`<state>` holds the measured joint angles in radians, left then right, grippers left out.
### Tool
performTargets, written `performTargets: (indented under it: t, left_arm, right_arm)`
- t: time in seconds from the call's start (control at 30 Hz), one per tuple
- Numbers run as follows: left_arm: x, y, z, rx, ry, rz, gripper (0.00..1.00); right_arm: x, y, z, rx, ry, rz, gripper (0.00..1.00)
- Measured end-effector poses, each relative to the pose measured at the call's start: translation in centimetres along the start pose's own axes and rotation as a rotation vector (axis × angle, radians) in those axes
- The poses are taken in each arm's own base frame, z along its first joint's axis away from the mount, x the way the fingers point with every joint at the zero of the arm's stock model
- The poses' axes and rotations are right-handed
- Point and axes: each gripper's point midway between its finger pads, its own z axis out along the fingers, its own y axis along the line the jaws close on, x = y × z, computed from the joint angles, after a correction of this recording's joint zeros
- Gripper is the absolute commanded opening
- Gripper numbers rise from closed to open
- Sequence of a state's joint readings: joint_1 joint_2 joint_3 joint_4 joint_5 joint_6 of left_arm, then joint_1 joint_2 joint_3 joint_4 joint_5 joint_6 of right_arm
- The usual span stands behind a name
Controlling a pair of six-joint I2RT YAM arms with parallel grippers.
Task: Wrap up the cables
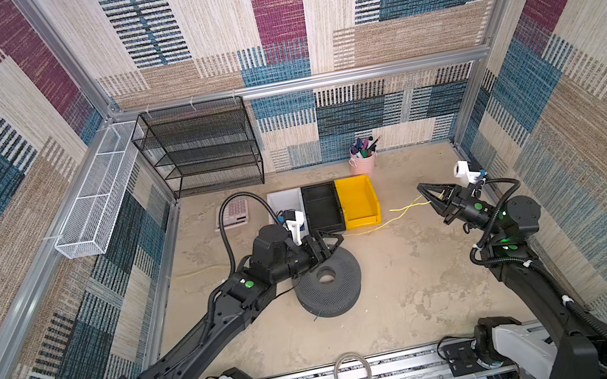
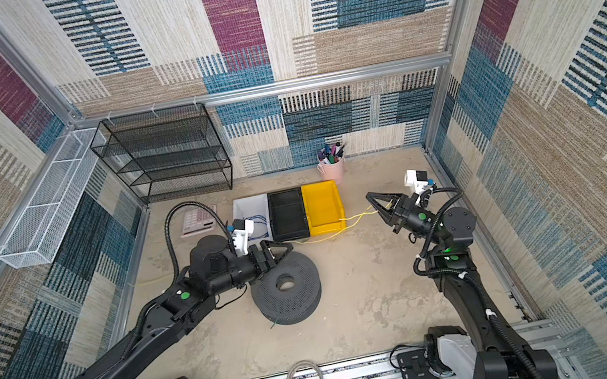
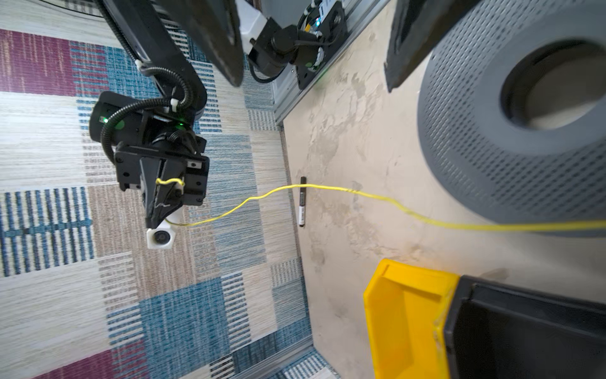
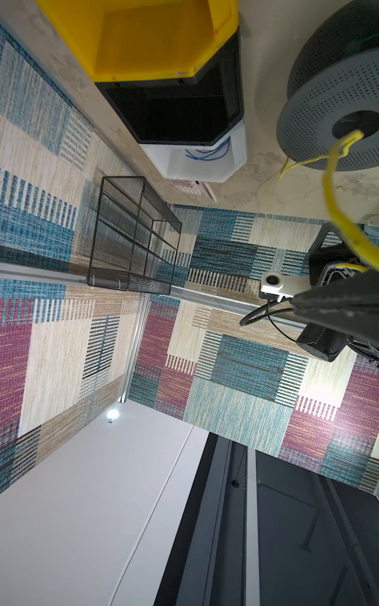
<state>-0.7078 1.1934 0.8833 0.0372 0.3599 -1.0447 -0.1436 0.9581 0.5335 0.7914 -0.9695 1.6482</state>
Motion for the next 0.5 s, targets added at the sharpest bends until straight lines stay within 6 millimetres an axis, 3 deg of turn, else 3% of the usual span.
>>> performTargets:
  t: [0.17,0.33,0.5]
  left_arm:
    - [1.5,-3.4,4.0,0.114,0.034,0.004,0.71]
    - [2.2,-3.5,7.5,0.159,0.031,-0.052,0.73]
    - [1.8,-4.5,9.4,0.219,-0.012,-0.106,0.77]
  right_arm:
    - [0.5,1.1,0.6,-0.019,0.018,-0.005,0.0]
    - [0.9,2.1,1.0,-0.034,0.026,-0.009,0.0]
    - [1.3,2.9,0.9,-0.04,0.025,-0.013,0.0]
